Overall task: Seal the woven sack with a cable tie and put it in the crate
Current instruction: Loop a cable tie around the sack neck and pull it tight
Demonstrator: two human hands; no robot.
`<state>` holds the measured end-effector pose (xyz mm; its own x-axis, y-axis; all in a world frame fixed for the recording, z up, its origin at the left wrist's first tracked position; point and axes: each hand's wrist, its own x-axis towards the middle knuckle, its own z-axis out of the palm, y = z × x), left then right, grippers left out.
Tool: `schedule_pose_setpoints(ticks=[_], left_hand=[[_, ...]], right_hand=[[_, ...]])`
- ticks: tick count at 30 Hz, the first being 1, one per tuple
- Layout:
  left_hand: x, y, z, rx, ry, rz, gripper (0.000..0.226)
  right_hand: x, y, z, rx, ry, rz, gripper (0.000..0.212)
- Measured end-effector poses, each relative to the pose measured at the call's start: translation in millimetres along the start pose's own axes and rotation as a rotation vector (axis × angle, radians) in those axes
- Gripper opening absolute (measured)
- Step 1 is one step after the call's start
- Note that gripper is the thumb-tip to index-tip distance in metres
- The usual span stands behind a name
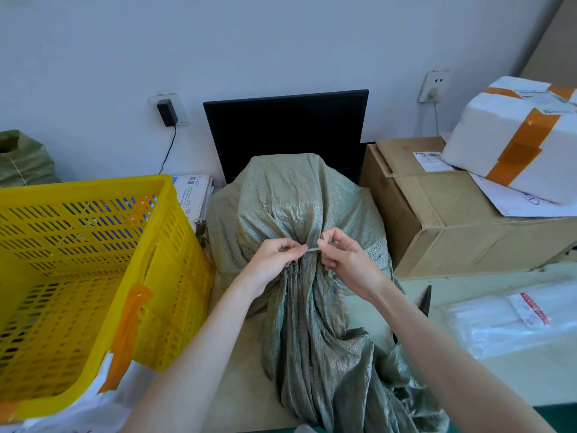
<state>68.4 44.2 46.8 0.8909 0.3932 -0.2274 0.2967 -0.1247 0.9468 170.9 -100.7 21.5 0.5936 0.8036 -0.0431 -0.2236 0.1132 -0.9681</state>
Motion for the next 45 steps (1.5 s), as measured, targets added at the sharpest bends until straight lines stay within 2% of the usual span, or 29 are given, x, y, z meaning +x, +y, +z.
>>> schedule_pose_setpoints(ticks=[11, 15, 21, 40, 45], left_hand=[[3, 1, 3, 0.063, 0.063, 0.043, 0.018], [4, 0, 4, 0.147, 0.083, 0.070, 0.020], [4, 0, 2, 0.221, 0.084, 0.087, 0.019], [-6, -23, -7, 0.345, 0.076, 0.076, 0.020], [-2, -15, 1, 0.326, 0.057, 0.064, 0.022]], right_hand=[[3, -7, 18, -0.398, 0.490, -0.148, 0.027], [-1, -7, 23, -0.551, 0.564, -0.165, 0.027], [-1, -7, 23, -0.630, 0.602, -0.176, 0.031], [-14, -11, -24, -0.553, 0.825, -0.112, 0.025], [-16, -10, -25, -0.402, 0.896, -0.083, 0.020]])
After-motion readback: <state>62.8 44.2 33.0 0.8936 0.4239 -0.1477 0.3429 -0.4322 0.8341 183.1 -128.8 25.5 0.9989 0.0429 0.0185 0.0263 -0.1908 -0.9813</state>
